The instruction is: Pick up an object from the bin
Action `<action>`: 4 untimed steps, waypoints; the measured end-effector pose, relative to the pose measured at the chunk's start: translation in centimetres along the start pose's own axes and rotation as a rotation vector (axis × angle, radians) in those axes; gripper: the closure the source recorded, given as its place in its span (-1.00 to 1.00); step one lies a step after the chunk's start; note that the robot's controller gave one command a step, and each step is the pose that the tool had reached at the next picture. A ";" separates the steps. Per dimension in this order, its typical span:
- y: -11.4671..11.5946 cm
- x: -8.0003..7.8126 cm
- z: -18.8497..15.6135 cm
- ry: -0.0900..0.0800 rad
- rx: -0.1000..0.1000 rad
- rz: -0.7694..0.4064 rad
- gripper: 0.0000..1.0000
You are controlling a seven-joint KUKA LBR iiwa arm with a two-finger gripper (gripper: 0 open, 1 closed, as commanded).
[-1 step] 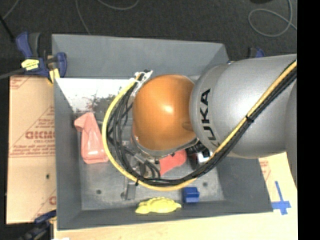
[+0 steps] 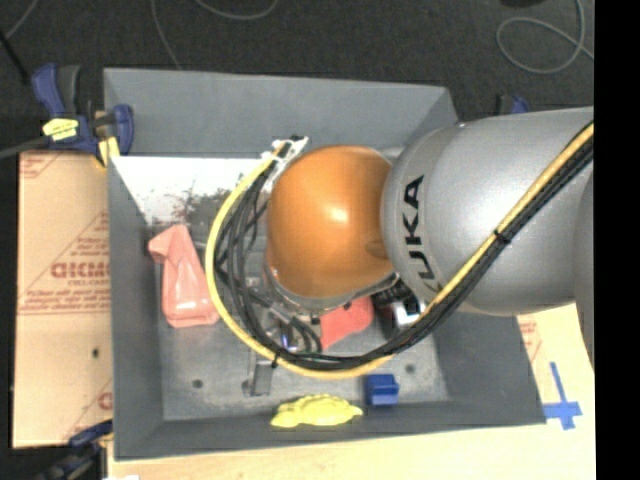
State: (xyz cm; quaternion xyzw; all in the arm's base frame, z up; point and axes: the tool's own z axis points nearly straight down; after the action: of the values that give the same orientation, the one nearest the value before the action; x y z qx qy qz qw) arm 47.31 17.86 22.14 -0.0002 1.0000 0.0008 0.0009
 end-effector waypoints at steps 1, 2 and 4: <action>-6.6 -5.5 7.3 -0.004 0.000 -0.005 -1.00; -9.7 -4.3 8.2 0.008 0.001 0.028 -1.00; -16.4 -9.4 15.3 0.007 0.000 -0.152 -1.00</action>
Offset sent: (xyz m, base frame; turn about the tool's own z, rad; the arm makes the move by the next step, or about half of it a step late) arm 0.0274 -0.1049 -0.0614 0.0411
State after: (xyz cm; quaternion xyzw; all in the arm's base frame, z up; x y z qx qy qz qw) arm 56.78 1.54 6.84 -0.0759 0.9971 0.0007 -0.0028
